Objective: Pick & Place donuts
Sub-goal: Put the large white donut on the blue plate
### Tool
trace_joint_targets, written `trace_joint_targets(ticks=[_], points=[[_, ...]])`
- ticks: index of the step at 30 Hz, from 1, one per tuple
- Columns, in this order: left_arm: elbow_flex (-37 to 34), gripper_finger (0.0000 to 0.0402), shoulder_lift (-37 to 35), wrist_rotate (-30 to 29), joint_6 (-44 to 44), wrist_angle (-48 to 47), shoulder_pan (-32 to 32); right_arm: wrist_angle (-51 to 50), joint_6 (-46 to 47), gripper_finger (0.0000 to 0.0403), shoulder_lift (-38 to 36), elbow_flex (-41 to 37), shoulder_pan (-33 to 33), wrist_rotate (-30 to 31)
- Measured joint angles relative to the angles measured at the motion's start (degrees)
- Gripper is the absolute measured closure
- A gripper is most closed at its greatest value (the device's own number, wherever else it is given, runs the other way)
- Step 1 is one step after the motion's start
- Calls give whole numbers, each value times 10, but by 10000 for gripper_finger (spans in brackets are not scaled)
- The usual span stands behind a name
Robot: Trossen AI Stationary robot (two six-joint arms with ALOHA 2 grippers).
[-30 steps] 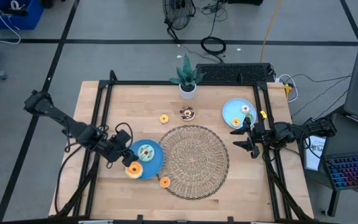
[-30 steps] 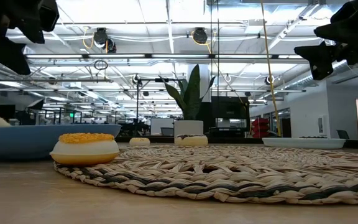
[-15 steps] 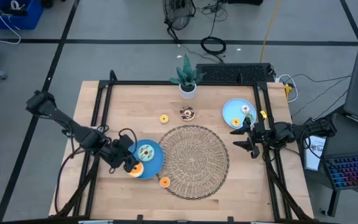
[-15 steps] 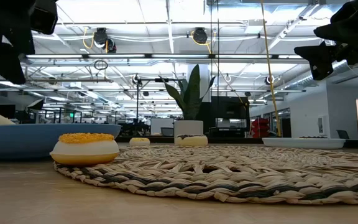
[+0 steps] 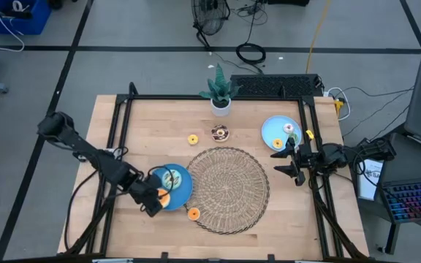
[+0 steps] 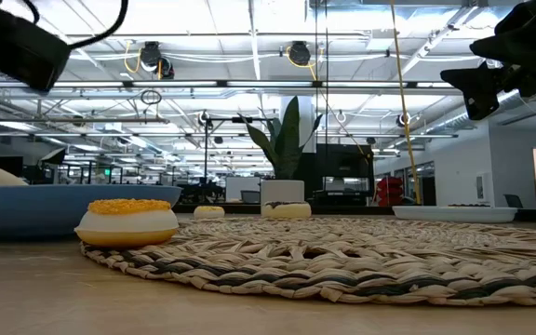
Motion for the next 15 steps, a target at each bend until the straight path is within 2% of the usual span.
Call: trace_joint_targets(ticks=[5,11,15], points=[[71,78,35,-56,61,-24,-19,0,0,183,0,0,0,0],[167,78,126,-164,219,-137,-59,0,0,183,0,0,0,0],[191,78,202,-166,247,-174,-68,0,0,183,0,0,0,0]])
